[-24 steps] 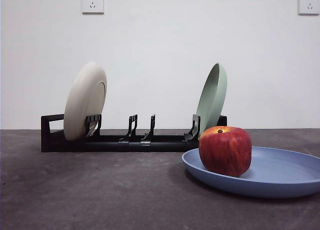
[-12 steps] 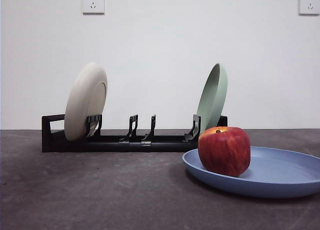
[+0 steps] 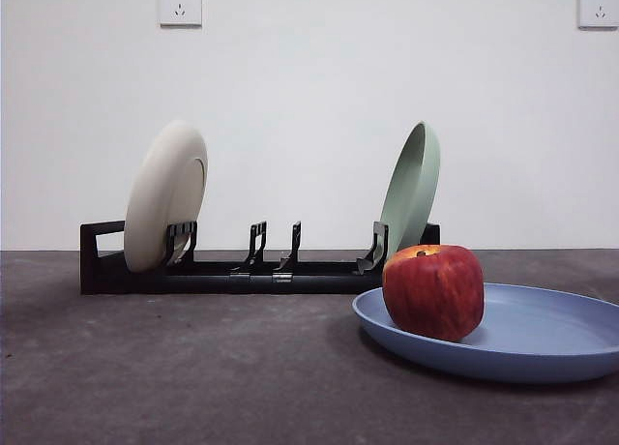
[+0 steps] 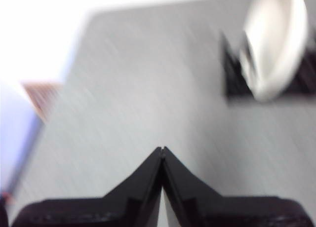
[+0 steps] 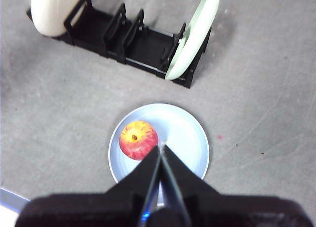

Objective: Take the blue plate from the plate rack,put the plate on the table,take the apple from the table,put the apple in the plate

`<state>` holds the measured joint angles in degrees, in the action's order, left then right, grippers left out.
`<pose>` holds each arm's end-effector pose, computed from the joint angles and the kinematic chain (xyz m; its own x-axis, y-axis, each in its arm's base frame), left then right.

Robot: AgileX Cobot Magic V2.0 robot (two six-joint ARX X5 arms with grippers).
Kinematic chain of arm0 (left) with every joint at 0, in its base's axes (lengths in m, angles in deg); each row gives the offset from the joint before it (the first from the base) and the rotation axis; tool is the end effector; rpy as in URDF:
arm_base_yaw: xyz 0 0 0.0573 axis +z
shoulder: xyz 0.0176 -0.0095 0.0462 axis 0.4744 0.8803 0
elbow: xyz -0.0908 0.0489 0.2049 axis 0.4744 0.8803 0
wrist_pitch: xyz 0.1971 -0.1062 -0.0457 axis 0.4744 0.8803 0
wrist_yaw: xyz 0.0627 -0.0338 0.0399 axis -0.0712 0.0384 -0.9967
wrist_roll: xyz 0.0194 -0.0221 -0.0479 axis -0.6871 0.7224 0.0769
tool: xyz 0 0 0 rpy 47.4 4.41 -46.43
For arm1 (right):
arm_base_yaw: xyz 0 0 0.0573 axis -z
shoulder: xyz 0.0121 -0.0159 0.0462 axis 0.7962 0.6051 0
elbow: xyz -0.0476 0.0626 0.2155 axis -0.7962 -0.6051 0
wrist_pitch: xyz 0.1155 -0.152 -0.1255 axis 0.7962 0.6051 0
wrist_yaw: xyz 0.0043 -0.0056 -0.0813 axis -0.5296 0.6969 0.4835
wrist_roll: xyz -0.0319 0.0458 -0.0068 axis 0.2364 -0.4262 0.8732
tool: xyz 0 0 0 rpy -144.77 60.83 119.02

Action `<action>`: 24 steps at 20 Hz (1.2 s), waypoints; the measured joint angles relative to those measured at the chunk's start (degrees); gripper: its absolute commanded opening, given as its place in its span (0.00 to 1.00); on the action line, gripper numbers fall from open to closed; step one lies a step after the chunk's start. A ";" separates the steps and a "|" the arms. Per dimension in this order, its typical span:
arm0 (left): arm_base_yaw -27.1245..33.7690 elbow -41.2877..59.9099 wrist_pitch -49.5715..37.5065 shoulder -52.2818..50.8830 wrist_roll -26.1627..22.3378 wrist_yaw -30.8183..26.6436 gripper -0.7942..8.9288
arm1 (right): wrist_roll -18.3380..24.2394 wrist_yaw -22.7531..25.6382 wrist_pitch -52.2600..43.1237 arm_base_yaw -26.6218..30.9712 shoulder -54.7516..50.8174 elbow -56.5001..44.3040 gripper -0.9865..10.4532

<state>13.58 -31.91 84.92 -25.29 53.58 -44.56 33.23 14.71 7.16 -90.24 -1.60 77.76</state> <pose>0.0822 -0.0065 0.3561 0.8446 0.2393 -0.4790 -0.1792 0.9693 0.1683 0.1328 0.0941 0.4082 0.6478 0.2622 -0.7153 -0.3980 0.9171 -0.0242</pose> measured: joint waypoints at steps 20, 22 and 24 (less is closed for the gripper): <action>19.78 61.94 -58.47 -32.41 -13.46 44.87 0.08 | 0.00 0.00 0.00 0.00 3.67 0.00 0.09; 20.41 63.41 -58.80 -34.80 -13.38 44.35 0.08 | 0.00 0.00 0.00 0.00 3.67 0.00 0.09; 20.65 65.51 -59.08 -36.98 -13.22 43.19 0.08 | 0.00 0.00 0.00 0.00 3.67 0.00 0.09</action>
<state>34.23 33.60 25.84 -62.27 40.35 -1.37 33.23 14.71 7.16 -90.24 2.08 77.76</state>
